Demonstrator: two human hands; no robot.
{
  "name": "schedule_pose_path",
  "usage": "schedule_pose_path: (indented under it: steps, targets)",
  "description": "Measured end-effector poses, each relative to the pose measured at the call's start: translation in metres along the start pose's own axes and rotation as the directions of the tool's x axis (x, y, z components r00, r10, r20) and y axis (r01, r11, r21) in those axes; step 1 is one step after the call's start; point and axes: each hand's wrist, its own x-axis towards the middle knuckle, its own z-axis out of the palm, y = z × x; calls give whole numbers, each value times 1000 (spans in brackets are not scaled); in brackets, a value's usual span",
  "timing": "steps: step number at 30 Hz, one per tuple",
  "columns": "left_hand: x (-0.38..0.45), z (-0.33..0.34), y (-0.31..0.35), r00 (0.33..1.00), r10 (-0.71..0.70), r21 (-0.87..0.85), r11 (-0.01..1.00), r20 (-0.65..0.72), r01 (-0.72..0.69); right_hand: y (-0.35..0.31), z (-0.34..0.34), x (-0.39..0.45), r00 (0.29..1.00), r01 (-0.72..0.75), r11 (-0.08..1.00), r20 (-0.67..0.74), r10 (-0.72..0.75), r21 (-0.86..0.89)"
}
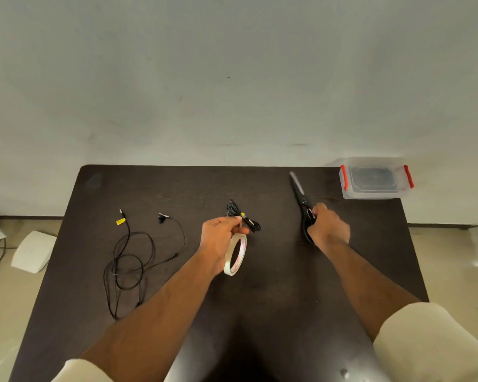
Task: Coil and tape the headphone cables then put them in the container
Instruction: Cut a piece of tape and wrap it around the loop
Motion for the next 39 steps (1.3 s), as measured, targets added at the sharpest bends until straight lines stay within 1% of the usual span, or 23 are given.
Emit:
schedule_pose_path:
  steps: [2,4,5,7,8,9,10,11,14,16,18,20,22,24,25,26,29,34,36,39]
  targets:
    - [-1,-4,2,1000,9,8,1000,7,-9,-4,-4,-2,996,-14,1000,89,12,14]
    - [-4,-7,4,1000,22,17,1000,9,-22,-10,-5,-7,970,-27,997,244,9,69]
    - [-6,-9,5,1000,29,12,1000,10,-29,-14,-5,-10,936,-66,985,351,7,157]
    - [-11,-15,7,999,42,1,999,19,-42,-21,-10,-22,813,-252,902,582,1,351]
    - [-14,-18,7,998,52,0,999,26,-52,-23,-16,-30,758,-331,849,652,-20,411]
    - [-17,-20,7,997,63,-3,998,33,-63,-23,-20,-36,717,-376,803,694,-63,462]
    - [-20,-24,7,996,76,-8,997,37,-76,-21,-25,-42,695,-391,774,711,-107,499]
    - [-24,-28,8,995,88,-10,996,40,-88,-19,-29,-47,685,-399,740,712,-151,541]
    - [-39,-39,10,991,128,3,992,43,-128,-13,-41,-61,705,-375,660,662,-252,651]
    - [-49,-48,11,988,151,4,988,40,-151,-9,-52,-71,702,-344,624,633,-325,702]
    - [-58,-56,10,987,156,18,987,35,-157,-7,-64,-83,670,-286,615,612,-420,735]
    - [-64,-62,8,990,139,8,990,27,-139,-9,-77,-97,603,-202,643,611,-513,739]
    - [-70,-68,7,995,100,-30,995,9,-99,-15,-89,-115,531,-43,714,621,-576,699]
    - [-77,-73,7,998,62,-79,995,-16,-63,-23,-97,-129,474,116,773,649,-595,624]
    - [-80,-76,7,998,54,-97,994,-33,-57,-26,-99,-136,465,167,791,661,-589,588]
    - [-81,-78,6,998,51,-107,993,-40,-55,-29,-100,-142,470,195,807,669,-576,558]
    - [-84,-82,3,998,46,-128,991,-33,-50,-34,-100,-152,525,212,843,670,-525,495]
    - [-87,-82,-1,995,92,-143,985,-35,-96,-34,-102,-157,557,203,845,651,-516,495]
    - [-86,-82,-2,993,107,-116,987,-46,-111,-33,-104,-158,567,199,841,641,-518,503]
    - [-86,-82,-1,992,118,-122,985,-41,-122,-33,-106,-159,591,193,833,616,-520,518]
